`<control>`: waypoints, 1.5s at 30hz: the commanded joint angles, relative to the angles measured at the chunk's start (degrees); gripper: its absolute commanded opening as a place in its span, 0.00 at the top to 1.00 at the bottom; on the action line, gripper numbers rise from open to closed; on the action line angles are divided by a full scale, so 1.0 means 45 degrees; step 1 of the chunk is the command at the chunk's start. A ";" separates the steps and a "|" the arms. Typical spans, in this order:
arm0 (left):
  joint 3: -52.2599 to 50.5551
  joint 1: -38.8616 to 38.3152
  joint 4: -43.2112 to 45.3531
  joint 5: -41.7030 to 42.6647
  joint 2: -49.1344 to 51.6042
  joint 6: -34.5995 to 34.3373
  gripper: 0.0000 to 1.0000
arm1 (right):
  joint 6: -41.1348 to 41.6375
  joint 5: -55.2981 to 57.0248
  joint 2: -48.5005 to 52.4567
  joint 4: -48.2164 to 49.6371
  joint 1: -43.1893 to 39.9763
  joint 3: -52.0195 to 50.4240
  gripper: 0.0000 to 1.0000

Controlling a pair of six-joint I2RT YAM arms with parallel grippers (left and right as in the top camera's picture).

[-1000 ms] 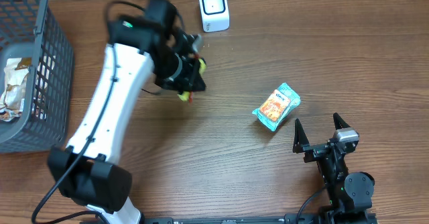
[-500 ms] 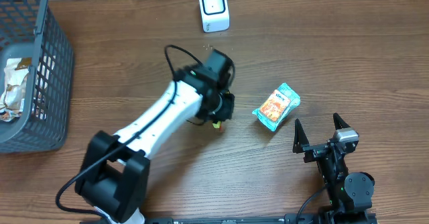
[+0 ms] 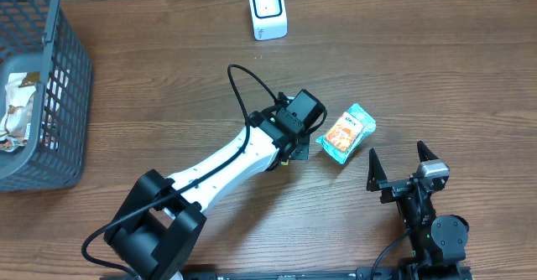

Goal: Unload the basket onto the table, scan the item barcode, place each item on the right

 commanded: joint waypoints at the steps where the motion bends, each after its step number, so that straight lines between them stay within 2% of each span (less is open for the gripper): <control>1: -0.0316 -0.0034 0.0296 -0.0699 -0.0068 -0.0510 0.96 | -0.0039 0.0117 -0.0044 0.0058 -0.0034 -0.0136 0.00; 16: -0.0855 -0.0039 0.1428 -0.0641 0.0525 -0.0748 0.96 | -0.0039 0.0117 -0.0044 0.0053 -0.0034 -0.0136 0.00; 23: -0.0855 -0.0044 0.2089 0.0442 0.0991 -0.0738 0.96 | -0.0039 0.0117 -0.0044 0.0058 -0.0034 -0.0136 0.00; 38: -0.0855 -0.0039 0.2608 0.0253 0.1987 -0.0738 0.96 | -0.0039 0.0117 -0.0044 0.0058 -0.0034 -0.0136 0.00; 40: -0.0855 -0.0034 0.2603 0.0248 0.2021 -0.0733 0.92 | -0.0039 0.0117 -0.0044 0.0053 -0.0034 -0.0136 0.00; 42: -0.0855 -0.0034 0.2608 0.0248 0.2021 -0.0733 0.79 | -0.0039 0.0117 -0.0044 0.0053 -0.0034 -0.0136 0.00; 45: -0.0855 -0.0034 0.2603 0.0248 0.2021 -0.0729 0.76 | -0.0039 0.0117 -0.0044 0.0058 -0.0034 -0.0136 0.00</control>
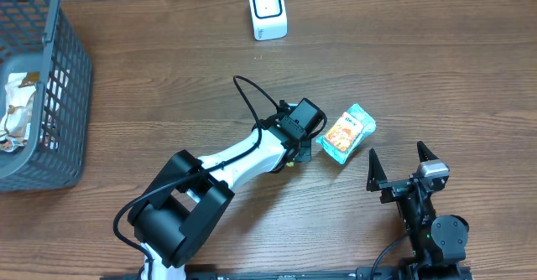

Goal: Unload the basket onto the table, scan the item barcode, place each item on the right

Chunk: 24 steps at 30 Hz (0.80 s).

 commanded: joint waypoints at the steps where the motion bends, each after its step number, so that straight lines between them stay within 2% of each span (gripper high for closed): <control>1: -0.0058 -0.0034 -0.0053 0.0015 0.0291 -0.0107 0.75 | -0.0039 0.0121 -0.0044 0.0058 -0.0034 -0.0136 0.00; 3: -0.0058 -0.0034 -0.0058 0.0015 0.0291 -0.0102 0.72 | -0.0039 0.0121 -0.0044 0.0053 -0.0034 -0.0136 0.00; 6: -0.0058 -0.0034 -0.0058 0.0015 0.0291 -0.0092 0.61 | -0.0039 0.0121 -0.0044 0.0053 -0.0034 -0.0136 0.00; 10: -0.0058 -0.0034 -0.0058 0.0015 0.0291 -0.0063 0.53 | -0.0039 0.0121 -0.0044 0.0058 -0.0034 -0.0136 0.00; 16: -0.0058 -0.0034 -0.0063 0.0015 0.0291 -0.0044 0.51 | -0.0039 0.0121 -0.0044 0.0058 -0.0034 -0.0136 0.00; 24: 0.0539 0.0379 -0.0087 0.0010 0.0117 0.1399 0.45 | -0.0039 0.0121 -0.0044 0.0053 -0.0034 -0.0136 0.00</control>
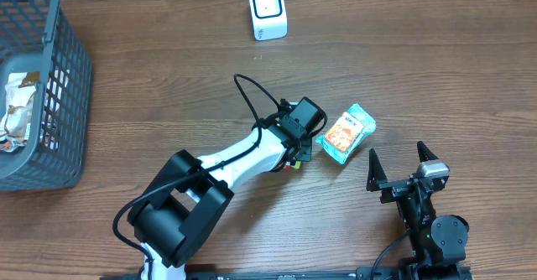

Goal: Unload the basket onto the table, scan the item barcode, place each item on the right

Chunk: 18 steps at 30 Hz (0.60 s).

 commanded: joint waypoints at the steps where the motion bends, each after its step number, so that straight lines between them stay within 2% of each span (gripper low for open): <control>1: 0.0670 0.0379 -0.0126 0.0010 0.0019 0.1282 0.44 | -0.0044 0.0117 -0.0044 0.0053 -0.0034 -0.0136 0.00; 6: 0.2069 0.0777 -0.0797 -0.0102 -0.0656 0.2929 0.35 | -0.0044 0.0117 -0.0044 0.0049 -0.0034 -0.0136 0.00; 8: 0.2934 0.1025 -0.1481 -0.0719 -0.1069 0.3395 0.34 | -0.0044 0.0117 -0.0044 0.0049 -0.0034 -0.0136 0.00; 14: 0.6008 0.2191 -0.4449 -0.4167 -0.2395 0.4459 0.41 | -0.0044 0.0117 -0.0044 0.0049 -0.0034 -0.0136 0.00; 16: 0.7155 0.2861 -0.4959 -0.4478 -0.2871 0.6309 0.32 | -0.0044 0.0117 -0.0044 0.0049 -0.0034 -0.0136 0.00; 18: 0.8174 0.3609 -0.5231 -0.4488 -0.3322 0.7805 0.15 | -0.0044 0.0117 -0.0044 0.0049 -0.0034 -0.0136 0.00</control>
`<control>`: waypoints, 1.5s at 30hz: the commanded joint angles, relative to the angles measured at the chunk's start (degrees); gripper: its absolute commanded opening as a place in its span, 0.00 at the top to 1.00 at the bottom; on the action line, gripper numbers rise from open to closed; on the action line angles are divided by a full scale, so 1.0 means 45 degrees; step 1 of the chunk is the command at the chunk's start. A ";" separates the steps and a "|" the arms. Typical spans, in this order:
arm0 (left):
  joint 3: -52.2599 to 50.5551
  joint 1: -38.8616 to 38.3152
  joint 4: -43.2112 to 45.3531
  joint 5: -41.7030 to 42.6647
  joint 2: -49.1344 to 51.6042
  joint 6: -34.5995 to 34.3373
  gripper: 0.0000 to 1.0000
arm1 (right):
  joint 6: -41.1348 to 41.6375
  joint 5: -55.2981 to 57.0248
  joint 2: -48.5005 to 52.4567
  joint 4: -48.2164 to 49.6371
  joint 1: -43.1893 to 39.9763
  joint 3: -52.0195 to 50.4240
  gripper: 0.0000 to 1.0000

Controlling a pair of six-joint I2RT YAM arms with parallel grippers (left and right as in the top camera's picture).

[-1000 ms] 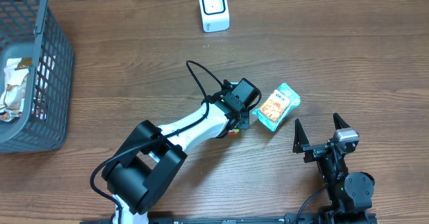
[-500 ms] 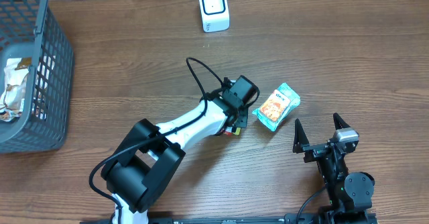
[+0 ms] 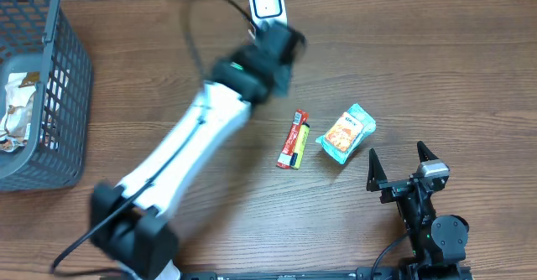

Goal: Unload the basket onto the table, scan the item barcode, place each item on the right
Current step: 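Release the yellow and red tubes beside the wipes pack, return to basket, then grasp the brown snack bag in the grey basket with the left gripper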

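A slim red and yellow packet lies flat on the table. A teal snack packet lies just to its right. The white barcode scanner stands at the far edge. My left arm is blurred with motion, and its gripper hangs just in front of the scanner, well away from both packets. Its fingers are too smeared to read. At the near right my right gripper stands open with nothing in it, close to the teal packet.
A grey wire basket stands at the far left and holds wrapped items. The left arm's white links stretch diagonally across the middle of the table.
My left gripper was low over the spot beside the teal packet and is now up at the scanner. The red and yellow packet, mostly hidden before, lies uncovered. The right arm has not moved.
At all three earlier moments my left gripper stayed down beside the teal packet, shifting only slightly, and a red tip showed under it at the last. It is now at the scanner, with the red and yellow packet lying on the table. The right gripper stayed open throughout.
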 commanded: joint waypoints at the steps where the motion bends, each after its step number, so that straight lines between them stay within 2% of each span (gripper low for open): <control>1: 0.1948 0.1370 -0.0335 -0.1326 -0.1350 0.3230 0.10 | -0.0044 0.0117 -0.0044 0.0058 -0.0034 -0.0136 0.00; 5: 0.3852 0.3721 -0.0568 -0.1311 -0.2191 0.3929 0.01 | -0.0044 0.0117 -0.0044 0.0058 -0.0034 -0.0136 0.00; 9: 0.4838 0.6479 -0.0622 -0.0933 -0.2754 0.4163 0.00 | -0.0044 0.0117 -0.0044 0.0053 -0.0034 -0.0136 0.00; 14: 0.4799 0.9573 -0.1195 -0.0631 -0.2924 0.4371 0.00 | -0.0044 0.0117 -0.0044 0.0053 -0.0034 -0.0136 0.00; 19: 0.4386 1.2274 -0.1870 0.2045 -0.2443 0.4362 0.00 | -0.0044 0.0117 -0.0044 0.0058 -0.0034 -0.0136 0.00; 22: 0.4133 1.3430 -0.1885 0.2919 -0.1880 0.4362 0.00 | -0.0044 0.0117 -0.0044 0.0058 -0.0034 -0.0136 0.00; 33: 0.3798 1.5543 -0.2123 0.4347 0.1117 0.4376 0.00 | -0.0044 0.0117 -0.0044 0.0058 -0.0034 -0.0136 0.00; 45: 0.3798 1.5834 -0.2283 0.4362 0.5469 0.5673 0.00 | -0.0044 0.0117 -0.0044 0.0053 -0.0034 -0.0136 0.00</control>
